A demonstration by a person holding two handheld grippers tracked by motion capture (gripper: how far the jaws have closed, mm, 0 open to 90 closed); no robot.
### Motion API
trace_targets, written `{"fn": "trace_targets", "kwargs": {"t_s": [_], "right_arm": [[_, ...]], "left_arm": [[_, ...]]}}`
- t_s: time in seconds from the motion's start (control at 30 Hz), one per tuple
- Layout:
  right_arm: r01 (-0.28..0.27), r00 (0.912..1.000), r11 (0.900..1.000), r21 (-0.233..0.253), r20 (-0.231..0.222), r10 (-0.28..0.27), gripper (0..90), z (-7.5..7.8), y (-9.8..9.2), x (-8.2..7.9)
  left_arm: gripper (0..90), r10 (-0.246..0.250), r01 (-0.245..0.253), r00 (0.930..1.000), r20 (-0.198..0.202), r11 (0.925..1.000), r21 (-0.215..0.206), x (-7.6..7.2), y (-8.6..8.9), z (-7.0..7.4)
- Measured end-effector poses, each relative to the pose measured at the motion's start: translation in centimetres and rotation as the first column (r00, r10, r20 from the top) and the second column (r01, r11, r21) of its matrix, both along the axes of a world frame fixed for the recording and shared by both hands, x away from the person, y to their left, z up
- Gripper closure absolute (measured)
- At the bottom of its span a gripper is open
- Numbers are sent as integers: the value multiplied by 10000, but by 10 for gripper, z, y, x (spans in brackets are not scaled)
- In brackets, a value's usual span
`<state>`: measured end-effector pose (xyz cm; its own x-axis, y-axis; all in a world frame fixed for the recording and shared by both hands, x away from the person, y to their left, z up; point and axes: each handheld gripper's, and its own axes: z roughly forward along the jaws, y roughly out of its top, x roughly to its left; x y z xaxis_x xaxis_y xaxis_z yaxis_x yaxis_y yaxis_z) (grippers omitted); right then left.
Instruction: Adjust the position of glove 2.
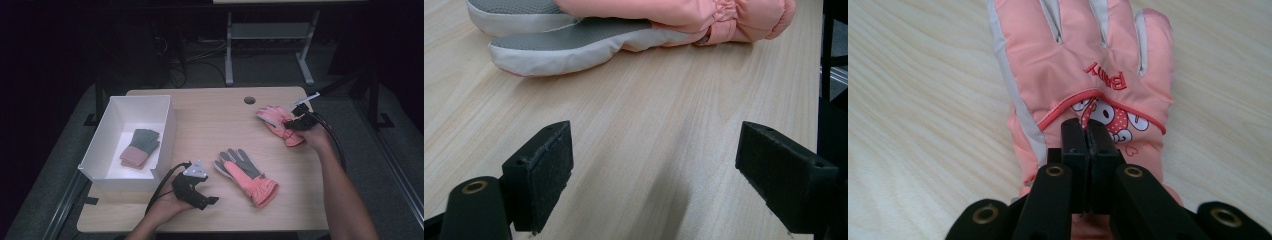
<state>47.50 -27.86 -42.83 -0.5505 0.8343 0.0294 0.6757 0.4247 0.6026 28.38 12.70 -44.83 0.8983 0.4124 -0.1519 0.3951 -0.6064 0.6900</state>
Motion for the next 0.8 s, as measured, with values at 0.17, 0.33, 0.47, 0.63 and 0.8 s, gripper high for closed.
{"fn": "trace_targets", "kwargs": {"t_s": [0.17,0.33,0.47,0.63,0.8], "right_arm": [[22,9998,9987,510,180,-31,889,12,-2,-8],[79,9994,9964,848,324,-107,888,29,-1,-21],[159,9993,9936,1115,313,-195,887,40,3,-37],[117,9992,9926,1208,359,-161,887,44,4,-52],[28,9996,9885,1513,283,-71,886,53,5,-75]], "left_arm": [[150,11,-11,10000,9,10000,2,0,0,0],[150,15,-15,10000,23,10000,-1,0,0,1],[150,-2,2,10000,62,10000,31,-1,0,2],[150,-5,5,10000,97,10000,26,0,-1,2],[150,45,-44,9999,148,10000,-13,-1,-1,3]]}}
